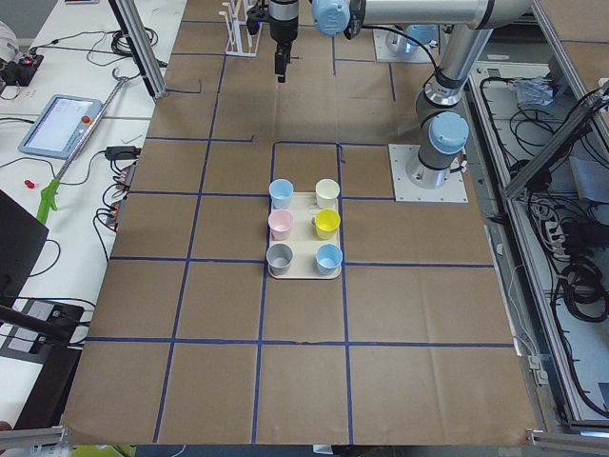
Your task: Transfer IKEA cup to right arm and place on rack
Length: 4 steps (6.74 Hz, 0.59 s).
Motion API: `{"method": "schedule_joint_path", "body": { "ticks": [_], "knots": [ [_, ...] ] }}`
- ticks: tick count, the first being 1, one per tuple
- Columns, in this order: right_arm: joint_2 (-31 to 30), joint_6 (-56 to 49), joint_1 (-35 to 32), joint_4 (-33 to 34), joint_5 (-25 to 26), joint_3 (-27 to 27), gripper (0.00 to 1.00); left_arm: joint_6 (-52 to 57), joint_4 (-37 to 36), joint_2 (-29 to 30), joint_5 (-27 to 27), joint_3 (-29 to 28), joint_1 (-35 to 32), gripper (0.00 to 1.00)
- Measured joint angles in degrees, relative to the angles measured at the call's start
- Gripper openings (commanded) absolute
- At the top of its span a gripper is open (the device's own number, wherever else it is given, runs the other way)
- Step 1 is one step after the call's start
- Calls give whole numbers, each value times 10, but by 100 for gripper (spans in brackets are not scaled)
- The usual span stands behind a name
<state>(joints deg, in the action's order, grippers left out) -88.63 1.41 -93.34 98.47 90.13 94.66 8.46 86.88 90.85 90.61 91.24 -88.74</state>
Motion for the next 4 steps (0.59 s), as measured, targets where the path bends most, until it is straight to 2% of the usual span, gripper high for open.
{"method": "schedule_joint_path", "body": {
  "ticks": [2, 4],
  "knots": [
    [1, 0, 0, 0, 0, 0, 100, 17, -5, 0, -1, 12, 11, 100],
    [2, 0, 0, 0, 0, 0, 100, 50, -6, 1, -5, 18, 69, 100]
  ]
}}
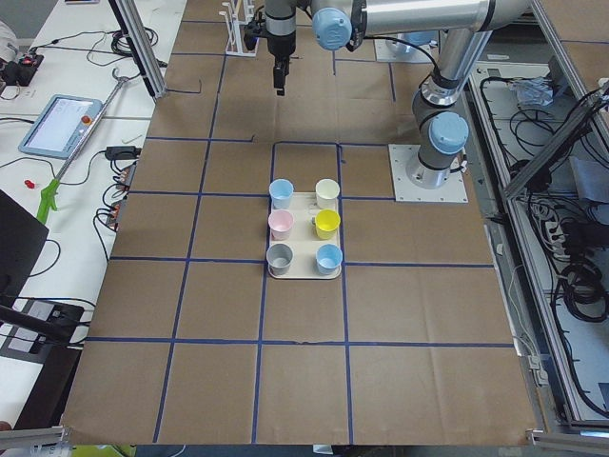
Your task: Transfer IKEA cup to right arm and place on rack
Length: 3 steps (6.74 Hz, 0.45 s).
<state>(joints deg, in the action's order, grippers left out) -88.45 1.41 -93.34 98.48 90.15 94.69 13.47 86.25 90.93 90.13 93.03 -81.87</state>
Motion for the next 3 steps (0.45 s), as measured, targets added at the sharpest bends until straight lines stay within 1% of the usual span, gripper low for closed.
{"method": "schedule_joint_path", "body": {
  "ticks": [3],
  "knots": [
    [0, 0, 0, 0, 0, 1, 100, 106, -8, -2, 4, 38, 108, 100]
  ]
}}
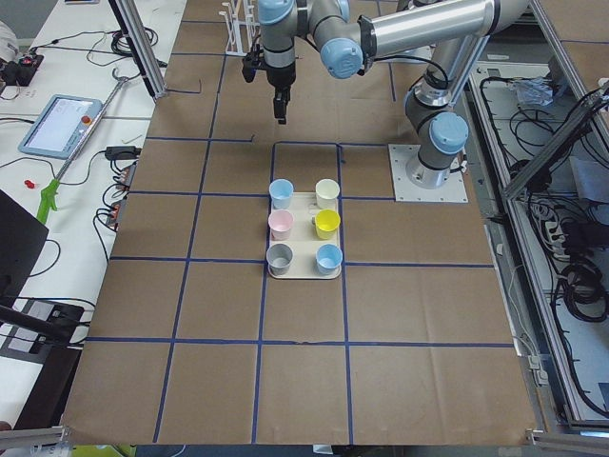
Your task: Transfer IKEA cup to right arm and place on rack
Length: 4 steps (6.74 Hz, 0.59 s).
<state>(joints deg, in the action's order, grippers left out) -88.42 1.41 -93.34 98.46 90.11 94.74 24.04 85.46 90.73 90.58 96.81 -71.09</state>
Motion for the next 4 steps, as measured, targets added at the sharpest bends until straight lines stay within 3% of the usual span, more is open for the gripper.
{"method": "schedule_joint_path", "body": {
  "ticks": [2, 4],
  "knots": [
    [0, 0, 0, 1, -1, 0, 100, 42, -30, 6, 1, 28, 49, 100],
    [0, 0, 0, 1, -1, 0, 100, 55, -110, 20, 1, 78, 59, 100]
  ]
}}
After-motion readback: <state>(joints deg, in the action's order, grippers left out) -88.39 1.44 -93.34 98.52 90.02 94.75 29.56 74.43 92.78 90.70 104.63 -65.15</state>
